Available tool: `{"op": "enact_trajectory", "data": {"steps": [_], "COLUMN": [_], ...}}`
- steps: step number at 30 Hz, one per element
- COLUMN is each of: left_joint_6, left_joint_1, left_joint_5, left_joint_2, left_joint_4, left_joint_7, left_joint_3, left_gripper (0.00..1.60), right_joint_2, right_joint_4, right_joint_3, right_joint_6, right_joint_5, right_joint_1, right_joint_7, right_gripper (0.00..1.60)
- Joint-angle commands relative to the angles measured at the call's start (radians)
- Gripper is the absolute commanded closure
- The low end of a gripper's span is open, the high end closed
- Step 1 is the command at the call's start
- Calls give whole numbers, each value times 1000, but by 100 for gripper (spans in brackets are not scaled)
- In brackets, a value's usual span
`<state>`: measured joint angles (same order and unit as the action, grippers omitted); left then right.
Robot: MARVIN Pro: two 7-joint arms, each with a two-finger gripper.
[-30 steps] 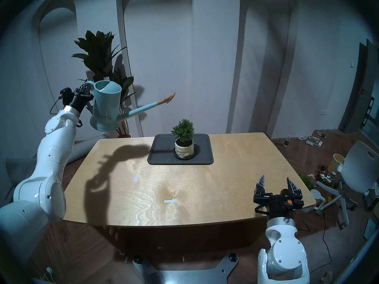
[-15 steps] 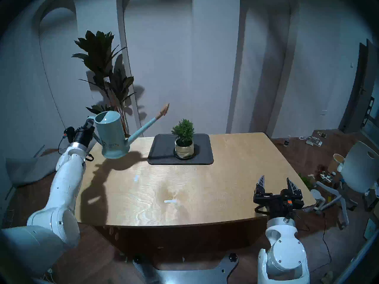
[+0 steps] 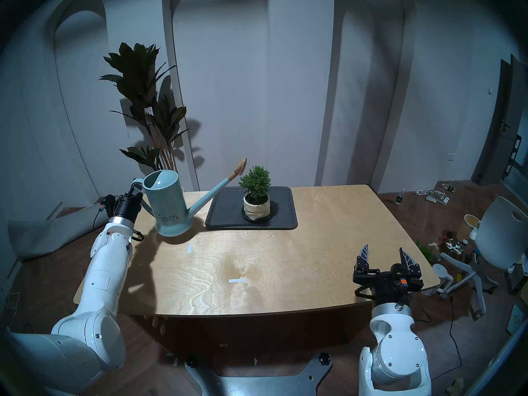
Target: Pick up the watering can and pour water into the potted plant, then put the can down
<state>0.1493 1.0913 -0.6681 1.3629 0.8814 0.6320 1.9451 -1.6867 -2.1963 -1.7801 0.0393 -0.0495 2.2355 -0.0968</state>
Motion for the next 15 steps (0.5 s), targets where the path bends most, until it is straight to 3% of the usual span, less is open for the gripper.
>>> {"op": "enact_trajectory", "data": {"steps": [1,6,15], "left_joint_6": [32,47,58], "left_joint_1": [-12,16,1], "left_joint_5": [27,70,119], "left_joint_2": [15,22,13], "left_joint_4": [116,138,87], "left_joint_7": [-29,-67,-124], "left_joint_3": [-15,-27,-29], "left_gripper": [160,160,160], "right_joint_2": [1,1,0], "right_joint_4": [-26,-27,-27], "right_joint_3": [-1,-1,-2], "right_joint_6": [5,5,5], "right_joint_5": [-2,-2,-2], "right_joint_1": [2,3,2], "right_joint_7": [0,0,1], "right_gripper": [0,0,0]}}
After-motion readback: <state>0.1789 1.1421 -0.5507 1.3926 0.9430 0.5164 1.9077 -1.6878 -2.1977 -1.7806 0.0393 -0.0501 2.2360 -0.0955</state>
